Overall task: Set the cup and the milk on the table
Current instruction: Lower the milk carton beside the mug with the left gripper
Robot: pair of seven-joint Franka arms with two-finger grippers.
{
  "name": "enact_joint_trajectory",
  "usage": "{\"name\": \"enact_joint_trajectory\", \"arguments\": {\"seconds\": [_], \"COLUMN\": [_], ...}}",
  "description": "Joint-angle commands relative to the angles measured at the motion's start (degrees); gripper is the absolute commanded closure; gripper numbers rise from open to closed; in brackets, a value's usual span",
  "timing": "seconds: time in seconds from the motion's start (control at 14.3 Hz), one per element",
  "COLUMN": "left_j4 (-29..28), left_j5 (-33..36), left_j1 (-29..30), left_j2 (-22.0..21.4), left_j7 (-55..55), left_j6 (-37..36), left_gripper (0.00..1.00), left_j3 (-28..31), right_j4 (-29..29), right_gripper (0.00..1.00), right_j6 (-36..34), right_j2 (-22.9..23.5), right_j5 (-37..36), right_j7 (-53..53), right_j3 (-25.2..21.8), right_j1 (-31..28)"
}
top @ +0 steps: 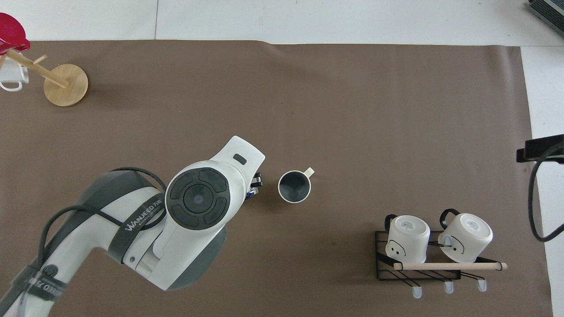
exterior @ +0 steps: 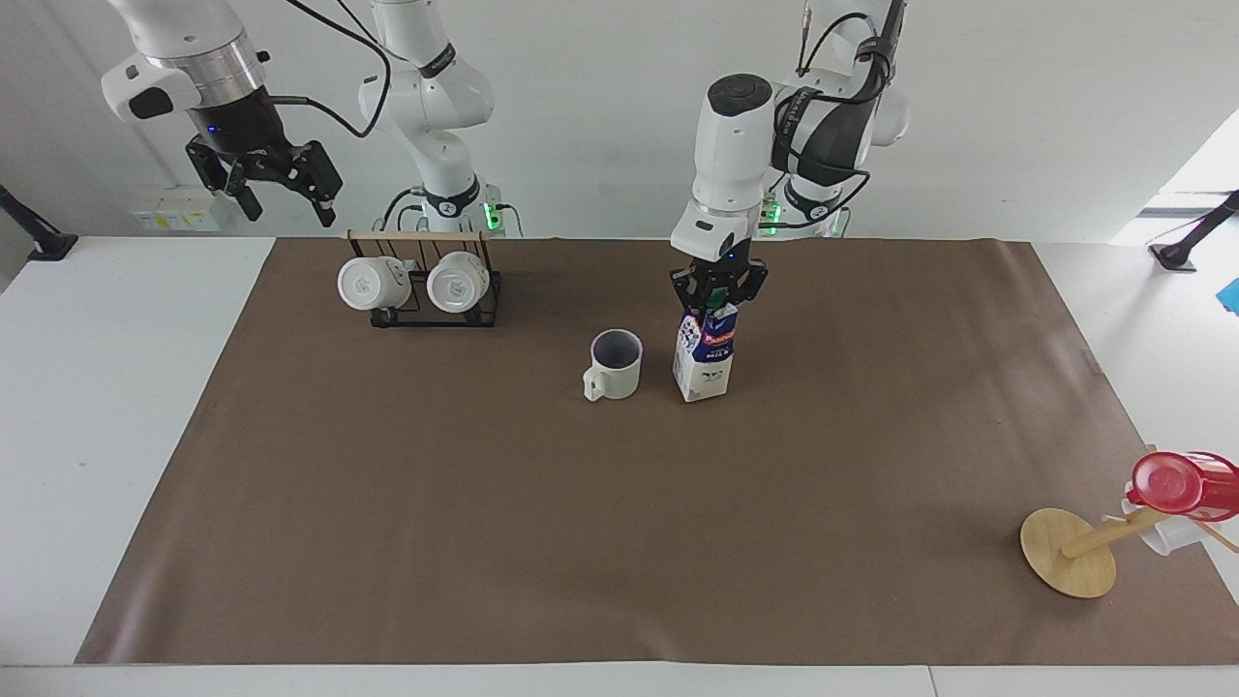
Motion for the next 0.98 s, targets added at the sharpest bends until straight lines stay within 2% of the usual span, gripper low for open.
{"name": "enact_joint_trajectory", "arguments": {"seconds": [0.0,0.07,0.21,0.42,0.7,0.91], "left_j4": [1.29,1.2,1.29,1.29,1.73,4.0], "left_j5": [1.77,1.86,2.13,2.04,1.87,1.51], "left_j1": [-1.23,-1.23,-1.15,-1.15,-1.14,-1.15], "left_j2": [1.11,1.64,1.73,1.73,1.82,2.25], "left_j7": [-0.93,-0.67,0.64,5.21,5.58,5.58], "left_j6": [0.93,1.02,0.76,0.14,-0.74,-4.68], "left_gripper": [0.66,0.66,0.66,0.66,0.66,0.66], "left_j3": [0.73,0.73,0.73,0.73,0.73,0.73], "right_j4": [0.92,1.01,5.12,5.32,4.17,4.17], "right_gripper": [0.0,0.0,0.0,0.0,0.0,0.0], "right_j6": [-1.61,-2.74,-5.3,-4.51,-4.86,-4.69], "right_j2": [0.31,0.75,2.41,2.6,1.63,1.63], "right_j5": [-0.46,-0.81,-0.81,-0.12,0.33,-0.63], "right_j7": [-1.62,-1.71,-2.24,-2.06,-2.06,-1.97], "right_j3": [0.81,0.72,0.63,0.81,1.07,1.42], "right_j1": [-0.96,-0.96,-1.4,-1.14,-0.79,-0.35]}}
